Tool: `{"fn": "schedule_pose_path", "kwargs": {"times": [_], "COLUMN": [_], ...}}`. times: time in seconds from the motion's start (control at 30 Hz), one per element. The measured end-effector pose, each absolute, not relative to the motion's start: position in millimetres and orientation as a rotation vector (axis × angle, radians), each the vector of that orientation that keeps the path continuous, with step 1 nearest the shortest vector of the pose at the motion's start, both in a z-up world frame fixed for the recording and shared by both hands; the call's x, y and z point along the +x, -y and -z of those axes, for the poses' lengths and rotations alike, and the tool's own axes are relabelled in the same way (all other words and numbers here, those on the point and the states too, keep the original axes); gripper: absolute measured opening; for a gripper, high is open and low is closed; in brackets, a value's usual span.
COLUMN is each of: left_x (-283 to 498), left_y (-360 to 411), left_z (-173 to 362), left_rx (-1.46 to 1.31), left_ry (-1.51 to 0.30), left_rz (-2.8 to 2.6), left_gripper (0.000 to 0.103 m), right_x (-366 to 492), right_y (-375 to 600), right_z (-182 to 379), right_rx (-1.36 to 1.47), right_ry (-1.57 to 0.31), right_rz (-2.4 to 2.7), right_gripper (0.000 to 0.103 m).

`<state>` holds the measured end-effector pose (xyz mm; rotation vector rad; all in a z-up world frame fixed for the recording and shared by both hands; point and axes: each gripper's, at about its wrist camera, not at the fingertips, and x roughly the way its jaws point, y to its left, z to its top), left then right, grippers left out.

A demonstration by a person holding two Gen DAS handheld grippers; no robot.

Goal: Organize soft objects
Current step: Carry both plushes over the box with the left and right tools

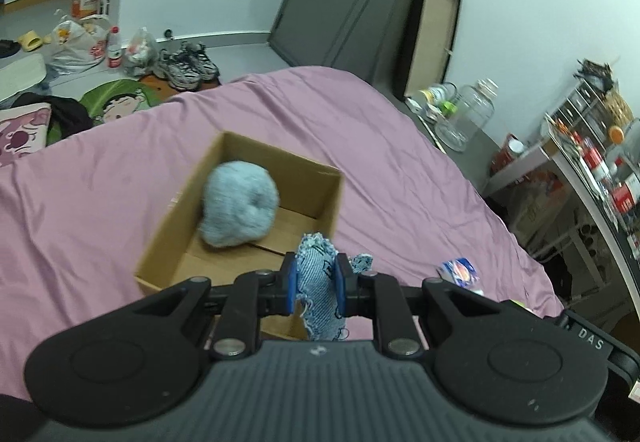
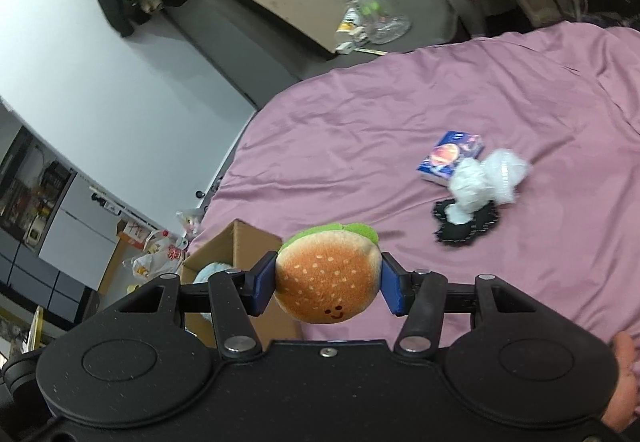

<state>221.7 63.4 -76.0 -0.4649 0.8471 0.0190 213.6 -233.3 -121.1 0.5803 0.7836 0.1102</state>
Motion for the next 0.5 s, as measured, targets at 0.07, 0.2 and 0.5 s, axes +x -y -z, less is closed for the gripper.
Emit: {"fn": "schedule_pose_path", "kwargs": {"times": [0.07, 0.2, 0.5], "left_x": [221, 224, 236], "left_y": [-78, -101, -142], "left_z": [78, 86, 112], "left_rx": [-0.477, -0.505, -0.583], "left_ry": [-0.844, -0.846, -0.86], "left_rz": [-0.031, -0.05, -0.089], "left_gripper": [0.018, 0.018, 0.018], "right_x": [213, 212, 218], "right_y": [224, 207, 173], "right_z": [119, 116, 118], "right_rx": [0.566, 0.536, 0.492], "right_ry": [-0.775, -0.748, -0.728], "right_rz": [-0.122, -0.146, -0.188], "right_gripper": [0.052, 0.052, 0.052]}}
